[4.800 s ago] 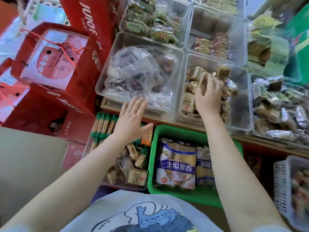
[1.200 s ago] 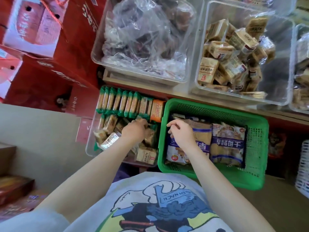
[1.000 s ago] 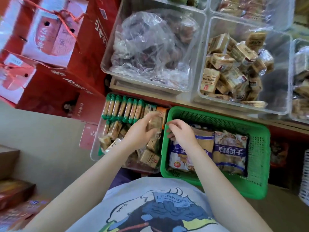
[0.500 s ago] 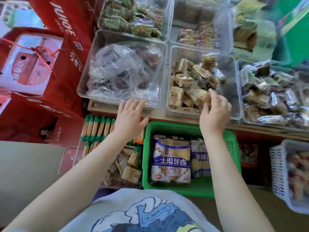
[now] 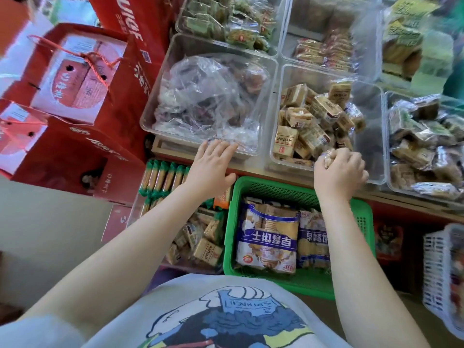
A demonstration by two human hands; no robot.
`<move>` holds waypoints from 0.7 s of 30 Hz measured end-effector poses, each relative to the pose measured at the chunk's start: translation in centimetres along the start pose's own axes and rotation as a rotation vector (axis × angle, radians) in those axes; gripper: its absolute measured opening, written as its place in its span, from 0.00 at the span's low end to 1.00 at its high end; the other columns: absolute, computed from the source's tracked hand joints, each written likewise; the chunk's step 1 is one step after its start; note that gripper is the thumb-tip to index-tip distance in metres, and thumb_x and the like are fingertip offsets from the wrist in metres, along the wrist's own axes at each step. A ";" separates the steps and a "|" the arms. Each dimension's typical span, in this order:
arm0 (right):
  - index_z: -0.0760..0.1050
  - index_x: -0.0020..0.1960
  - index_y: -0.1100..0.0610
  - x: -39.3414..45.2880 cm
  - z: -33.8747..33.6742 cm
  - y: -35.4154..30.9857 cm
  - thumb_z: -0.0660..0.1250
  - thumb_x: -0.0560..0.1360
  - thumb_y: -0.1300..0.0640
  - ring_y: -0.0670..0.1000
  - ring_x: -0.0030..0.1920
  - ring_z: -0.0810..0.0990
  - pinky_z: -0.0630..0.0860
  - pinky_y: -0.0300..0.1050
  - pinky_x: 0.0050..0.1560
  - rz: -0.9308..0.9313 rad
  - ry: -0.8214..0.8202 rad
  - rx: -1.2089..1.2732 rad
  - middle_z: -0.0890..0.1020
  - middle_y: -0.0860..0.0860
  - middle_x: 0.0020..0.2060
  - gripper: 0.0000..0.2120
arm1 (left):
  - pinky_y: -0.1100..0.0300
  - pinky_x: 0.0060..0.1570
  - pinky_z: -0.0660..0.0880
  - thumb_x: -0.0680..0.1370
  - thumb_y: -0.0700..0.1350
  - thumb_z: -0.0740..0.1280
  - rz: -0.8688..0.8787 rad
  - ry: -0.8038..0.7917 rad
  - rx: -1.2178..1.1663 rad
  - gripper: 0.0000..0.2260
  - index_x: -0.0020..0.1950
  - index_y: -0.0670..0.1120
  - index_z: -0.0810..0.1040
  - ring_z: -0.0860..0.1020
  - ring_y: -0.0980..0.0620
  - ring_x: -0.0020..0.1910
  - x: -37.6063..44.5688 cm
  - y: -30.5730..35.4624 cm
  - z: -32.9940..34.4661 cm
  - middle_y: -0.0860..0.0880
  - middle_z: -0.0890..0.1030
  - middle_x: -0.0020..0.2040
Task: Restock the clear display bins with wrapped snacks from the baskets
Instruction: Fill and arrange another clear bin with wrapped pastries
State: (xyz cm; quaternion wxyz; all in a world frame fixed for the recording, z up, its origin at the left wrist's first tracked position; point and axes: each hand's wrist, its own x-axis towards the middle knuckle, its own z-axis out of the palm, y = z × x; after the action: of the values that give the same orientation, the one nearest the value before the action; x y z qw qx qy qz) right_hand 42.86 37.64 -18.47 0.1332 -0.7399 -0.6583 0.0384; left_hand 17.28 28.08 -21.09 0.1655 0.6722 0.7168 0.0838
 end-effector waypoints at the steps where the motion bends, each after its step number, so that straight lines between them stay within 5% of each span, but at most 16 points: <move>1: 0.73 0.49 0.60 -0.6 0.0 -1.2 0.65 0.78 0.53 0.60 0.54 0.74 0.68 0.57 0.61 -0.087 0.049 0.076 0.77 0.58 0.51 0.09 | 0.48 0.78 0.47 0.78 0.49 0.65 0.007 0.054 -0.042 0.29 0.78 0.48 0.61 0.57 0.47 0.78 -0.4 0.0 0.1 0.47 0.65 0.76; 3: 0.70 0.42 0.58 -2.9 0.2 -4.0 0.66 0.77 0.58 0.56 0.44 0.73 0.70 0.48 0.48 -0.281 0.014 0.253 0.75 0.55 0.42 0.07 | 0.49 0.73 0.61 0.75 0.43 0.67 0.001 0.278 -0.140 0.21 0.69 0.43 0.73 0.67 0.43 0.70 -1.8 -0.1 0.9 0.43 0.73 0.68; 5: 0.67 0.39 0.56 -5.8 1.2 -6.2 0.66 0.77 0.60 0.52 0.36 0.71 0.67 0.40 0.36 -0.423 -0.152 0.381 0.72 0.51 0.36 0.10 | 0.52 0.56 0.72 0.74 0.40 0.67 -0.072 0.441 -0.174 0.13 0.57 0.40 0.78 0.73 0.42 0.57 -3.7 -0.6 2.5 0.42 0.77 0.57; 6: 0.67 0.39 0.55 -7.3 2.0 -6.8 0.66 0.77 0.60 0.51 0.34 0.70 0.66 0.39 0.33 -0.465 -0.241 0.409 0.71 0.49 0.35 0.11 | 0.53 0.48 0.72 0.75 0.41 0.67 -0.137 0.394 -0.190 0.10 0.55 0.41 0.77 0.74 0.43 0.51 -4.7 -0.8 3.2 0.43 0.77 0.53; 8: 0.67 0.39 0.55 -9.9 3.9 -7.1 0.66 0.78 0.58 0.51 0.33 0.70 0.66 0.43 0.32 -0.461 -0.422 0.430 0.70 0.47 0.33 0.11 | 0.55 0.40 0.72 0.78 0.46 0.65 -0.356 0.027 -0.237 0.10 0.58 0.44 0.76 0.76 0.46 0.47 -6.0 -1.4 5.2 0.46 0.77 0.53; 10: 0.68 0.39 0.56 -12.1 5.8 -6.3 0.67 0.78 0.56 0.50 0.35 0.70 0.66 0.46 0.35 -0.364 -0.587 0.440 0.71 0.47 0.34 0.11 | 0.53 0.43 0.77 0.79 0.50 0.64 -0.513 -0.408 -0.197 0.16 0.65 0.47 0.72 0.78 0.46 0.50 -7.2 -1.9 7.5 0.46 0.78 0.57; 12: 0.69 0.39 0.56 -13.5 6.7 -5.1 0.66 0.79 0.55 0.48 0.35 0.71 0.66 0.45 0.36 -0.271 -0.694 0.431 0.73 0.48 0.34 0.12 | 0.51 0.46 0.79 0.77 0.51 0.66 -0.547 -0.588 -0.184 0.22 0.70 0.48 0.68 0.79 0.44 0.53 -8.3 -1.9 9.5 0.46 0.79 0.58; 18: 0.71 0.42 0.56 -13.8 6.0 -2.6 0.65 0.80 0.53 0.50 0.38 0.74 0.69 0.45 0.38 -0.148 -0.773 0.386 0.76 0.50 0.35 0.10 | 0.53 0.35 0.77 0.75 0.48 0.69 -0.561 -0.546 -0.155 0.26 0.71 0.51 0.65 0.80 0.44 0.44 -8.6 -1.6 11.4 0.45 0.79 0.50; 21: 0.72 0.42 0.56 -12.8 5.5 -2.8 0.65 0.80 0.53 0.51 0.39 0.75 0.70 0.47 0.40 -0.125 -0.753 0.422 0.77 0.51 0.37 0.10 | 0.57 0.29 0.74 0.75 0.46 0.67 -0.575 -0.500 -0.209 0.23 0.69 0.51 0.67 0.78 0.47 0.40 -7.6 -2.0 9.7 0.43 0.77 0.55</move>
State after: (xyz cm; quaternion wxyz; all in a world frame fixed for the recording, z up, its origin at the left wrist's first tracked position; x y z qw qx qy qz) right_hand 37.21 26.08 -24.59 0.0339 -0.5896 -0.6822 0.4311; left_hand 19.12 19.35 -29.84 0.4194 0.4233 0.8008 -0.0597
